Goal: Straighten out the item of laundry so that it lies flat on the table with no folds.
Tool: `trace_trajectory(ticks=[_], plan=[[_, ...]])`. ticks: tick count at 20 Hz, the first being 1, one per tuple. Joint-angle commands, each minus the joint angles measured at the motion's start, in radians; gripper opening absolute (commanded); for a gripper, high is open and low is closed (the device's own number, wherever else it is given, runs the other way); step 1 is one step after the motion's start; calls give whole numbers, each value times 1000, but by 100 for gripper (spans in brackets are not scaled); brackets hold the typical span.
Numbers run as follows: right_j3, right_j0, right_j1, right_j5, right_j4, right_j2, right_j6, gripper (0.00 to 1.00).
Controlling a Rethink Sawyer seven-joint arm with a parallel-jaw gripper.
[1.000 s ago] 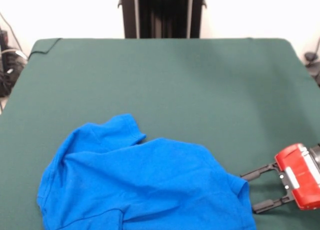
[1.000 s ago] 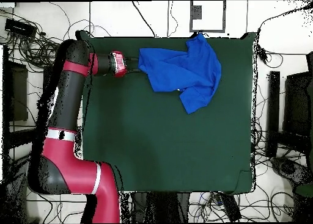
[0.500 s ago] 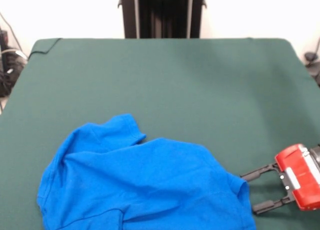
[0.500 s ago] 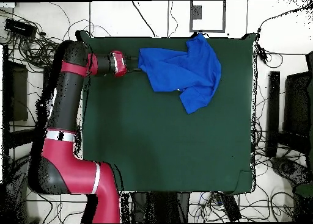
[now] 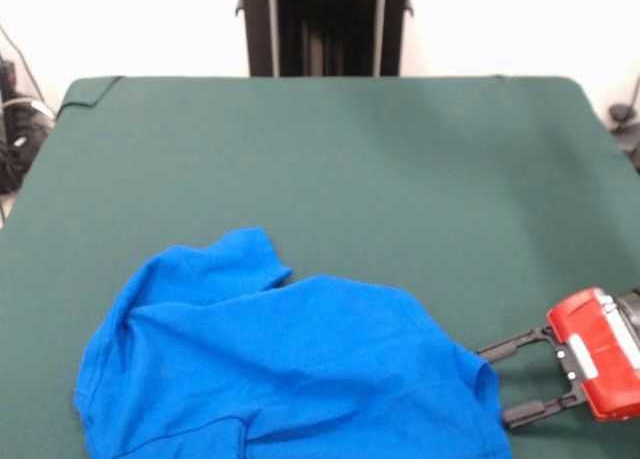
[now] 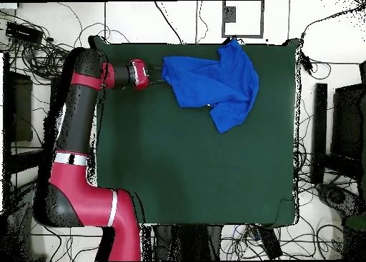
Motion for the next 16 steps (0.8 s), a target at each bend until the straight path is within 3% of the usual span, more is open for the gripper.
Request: trace_trajectory(ticks=[1,6,16], plan=[[-48,-23,-26,74,55,-97,-130,100],[-67,-43,-24,85,56,-55,-220,100],[-75,-57,-3,76,74,-15,-201,100]])
